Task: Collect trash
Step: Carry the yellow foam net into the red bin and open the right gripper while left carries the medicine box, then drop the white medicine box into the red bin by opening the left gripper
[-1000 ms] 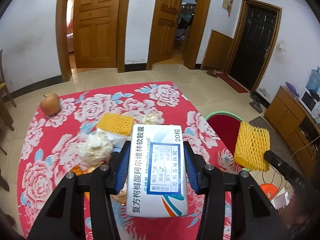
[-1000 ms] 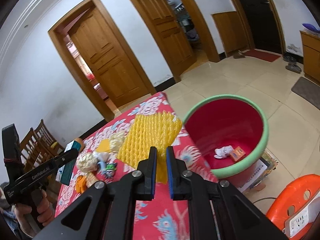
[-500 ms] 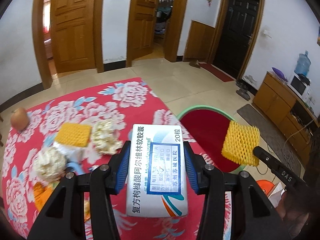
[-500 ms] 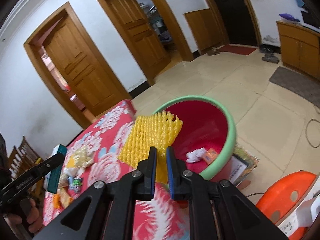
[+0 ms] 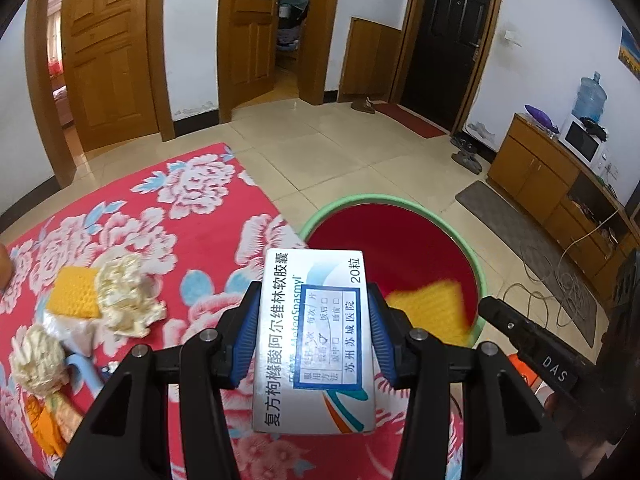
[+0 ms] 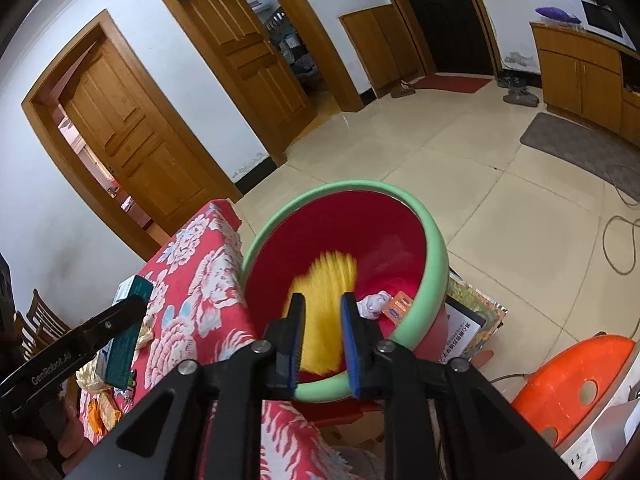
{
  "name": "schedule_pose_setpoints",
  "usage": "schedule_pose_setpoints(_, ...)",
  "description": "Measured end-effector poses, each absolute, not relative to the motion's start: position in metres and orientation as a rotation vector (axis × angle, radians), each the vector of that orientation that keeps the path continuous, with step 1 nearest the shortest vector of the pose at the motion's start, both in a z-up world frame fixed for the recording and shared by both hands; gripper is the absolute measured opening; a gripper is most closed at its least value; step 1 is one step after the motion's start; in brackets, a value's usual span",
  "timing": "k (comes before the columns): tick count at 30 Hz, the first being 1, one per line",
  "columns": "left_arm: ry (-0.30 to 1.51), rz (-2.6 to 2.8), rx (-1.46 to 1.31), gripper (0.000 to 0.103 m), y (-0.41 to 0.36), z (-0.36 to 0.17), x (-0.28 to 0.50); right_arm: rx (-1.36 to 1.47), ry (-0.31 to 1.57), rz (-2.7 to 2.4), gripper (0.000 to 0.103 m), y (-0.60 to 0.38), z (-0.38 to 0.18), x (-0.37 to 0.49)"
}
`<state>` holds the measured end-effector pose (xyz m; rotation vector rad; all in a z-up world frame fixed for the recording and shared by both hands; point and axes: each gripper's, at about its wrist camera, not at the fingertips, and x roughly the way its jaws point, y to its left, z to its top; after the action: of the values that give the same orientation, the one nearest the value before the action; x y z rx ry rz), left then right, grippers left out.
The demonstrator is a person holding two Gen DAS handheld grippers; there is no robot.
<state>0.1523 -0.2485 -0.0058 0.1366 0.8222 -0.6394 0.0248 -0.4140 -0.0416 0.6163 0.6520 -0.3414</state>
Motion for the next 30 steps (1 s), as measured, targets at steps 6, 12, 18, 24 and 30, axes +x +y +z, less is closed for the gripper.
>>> schedule_pose_setpoints(6,0.827,-0.665,0.157,0.050,-0.270,-0.013,0.155,0.635,0.631,-0.360,0.029,-0.422,-0.041,0.016)
schedule_pose_setpoints(12,0.839,-0.700,0.198,0.050,-0.298,-0.025,0.161,0.649,0.604,-0.369,0.042,-0.425,-0.037,0.007)
schedule_pose_setpoints(18,0.848,-0.732,0.201,0.052,-0.316,-0.032,0.165,0.652,0.592,-0.374,0.046,-0.428,-0.036,0.006)
schedule_pose_setpoints(24,0.820,-0.691,0.215,0.071,-0.316,-0.029,0.165,0.682,0.599,-0.365,0.051,-0.432,-0.043,0.006)
schedule_pose_setpoints(30,0.827,-0.644,0.184,0.071,-0.298,-0.022,0.165,0.674,0.602,-0.352,0.054,-0.427,-0.042,0.003)
